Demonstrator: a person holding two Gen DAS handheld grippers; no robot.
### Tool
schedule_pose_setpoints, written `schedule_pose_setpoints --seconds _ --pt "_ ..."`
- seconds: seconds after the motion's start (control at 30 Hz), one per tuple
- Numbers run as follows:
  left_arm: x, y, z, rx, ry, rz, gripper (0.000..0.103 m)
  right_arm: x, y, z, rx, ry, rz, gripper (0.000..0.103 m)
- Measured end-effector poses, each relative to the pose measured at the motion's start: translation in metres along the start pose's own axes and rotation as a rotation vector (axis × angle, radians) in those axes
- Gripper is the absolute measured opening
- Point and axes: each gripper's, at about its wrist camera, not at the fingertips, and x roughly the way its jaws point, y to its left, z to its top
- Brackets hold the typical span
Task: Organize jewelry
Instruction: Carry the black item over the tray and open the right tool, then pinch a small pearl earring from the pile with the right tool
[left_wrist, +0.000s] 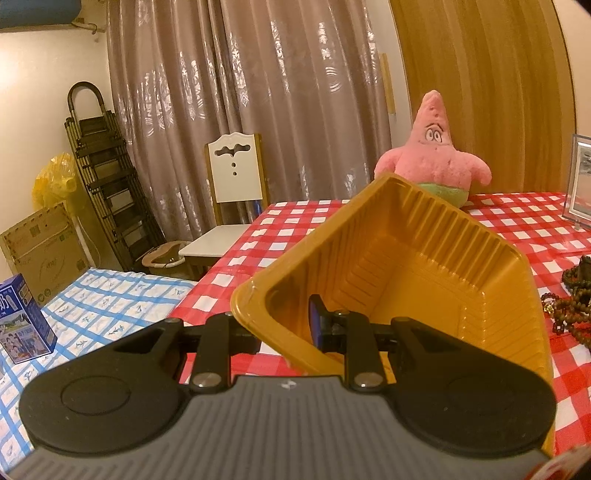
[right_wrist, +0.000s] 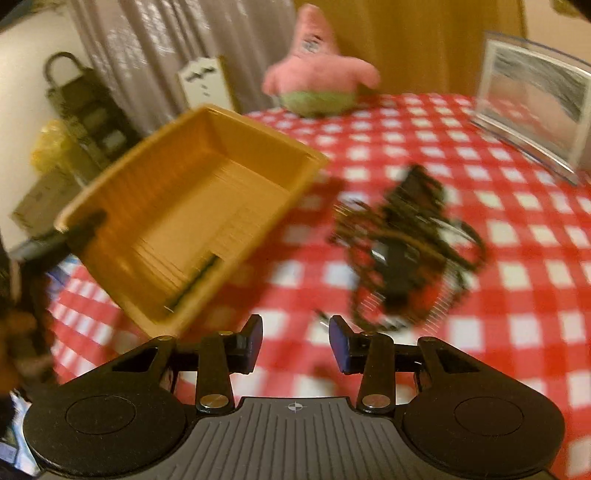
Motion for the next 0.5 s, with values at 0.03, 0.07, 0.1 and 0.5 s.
schedule_pose_setpoints --seconds 0.03,0.07,0.1,0.5 --pt "0.000 0.000 0.000 0.001 0.001 0.001 0.022 -0.001 -0.005 -0.003 0.001 0.007 -0.021 0.041" --pt "0.000 0.000 0.000 0.001 0.000 0.001 0.022 -0.003 -0.009 -0.007 0.000 0.011 -0.033 0.041" --pt "0.000 0.000 0.000 0.001 0.001 0.001 0.023 -0.003 -0.012 -0.008 -0.006 0.015 -0.034 0.041" --pt "0.001 0.000 0.000 -0.001 0.004 0.001 0.023 0.032 -0.005 -0.006 -0.210 0.011 -0.053 0.022"
